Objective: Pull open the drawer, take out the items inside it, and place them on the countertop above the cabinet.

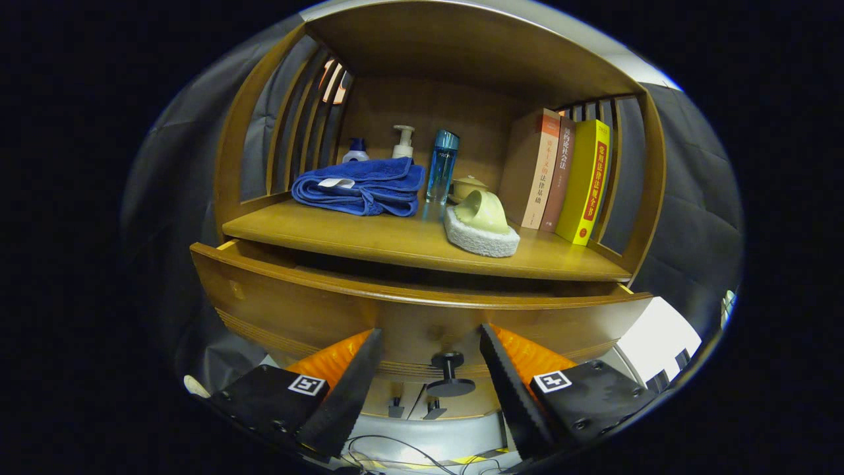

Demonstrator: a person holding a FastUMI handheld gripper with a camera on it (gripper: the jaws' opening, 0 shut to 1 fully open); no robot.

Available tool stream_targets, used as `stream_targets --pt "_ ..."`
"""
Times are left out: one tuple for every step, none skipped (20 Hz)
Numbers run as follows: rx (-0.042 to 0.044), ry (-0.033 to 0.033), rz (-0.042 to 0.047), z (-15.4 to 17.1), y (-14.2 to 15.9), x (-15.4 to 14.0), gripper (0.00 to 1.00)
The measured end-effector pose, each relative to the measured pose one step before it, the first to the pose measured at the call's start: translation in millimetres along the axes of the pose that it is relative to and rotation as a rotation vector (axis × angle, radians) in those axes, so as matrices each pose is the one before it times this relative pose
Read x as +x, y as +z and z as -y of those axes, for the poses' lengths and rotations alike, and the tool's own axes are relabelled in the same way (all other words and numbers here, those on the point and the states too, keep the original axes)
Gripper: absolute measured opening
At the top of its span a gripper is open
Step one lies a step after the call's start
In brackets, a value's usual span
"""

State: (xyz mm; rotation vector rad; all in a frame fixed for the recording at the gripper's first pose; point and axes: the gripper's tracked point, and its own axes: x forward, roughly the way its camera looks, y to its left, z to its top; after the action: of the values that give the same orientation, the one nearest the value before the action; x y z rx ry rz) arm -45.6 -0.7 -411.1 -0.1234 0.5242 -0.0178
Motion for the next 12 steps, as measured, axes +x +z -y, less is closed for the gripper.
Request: stream_targets --pt "-0.00319 -0.00008 0.00124 -0.8 1.02 4.32 0.98" --pt "-0.00118 -0.00173 -0.00193 -0.84 0.18 3.74 0.98" --pt "-0.00013 -0.00095 -0.00424 -1.15 0.16 4.68 0.98" --pt "0.00219 -0.00091 -0.00494 -1.26 -0.36 3.22 0.97" --pt "0.00324 -0.00021 -0.00391 -1.3 0.38 4.11 0.98" --pt "0.0033 0.00097 -0.00184 -0.09 0.73 4.45 0.98" --pt "0.0032 0.00127 -0.0019 -0.23 0.18 4.29 0.98" --pt "0.00423 0.00063 -0.00358 -0.43 0.31 3.35 0.98" --pt "0.00238 0.00185 -0.00246 -0.51 0.25 3.48 0.98" --pt "-0.0031 0.00199 -0.00093 0.29 0.92 -1.06 0.97" --pt "-0.0065 0.00228 -0.00586 -0.18 -1.47 1.02 0.97" --pt "-0.00534 -0.00106 -0.0028 1.64 2.19 -3.21 0.97"
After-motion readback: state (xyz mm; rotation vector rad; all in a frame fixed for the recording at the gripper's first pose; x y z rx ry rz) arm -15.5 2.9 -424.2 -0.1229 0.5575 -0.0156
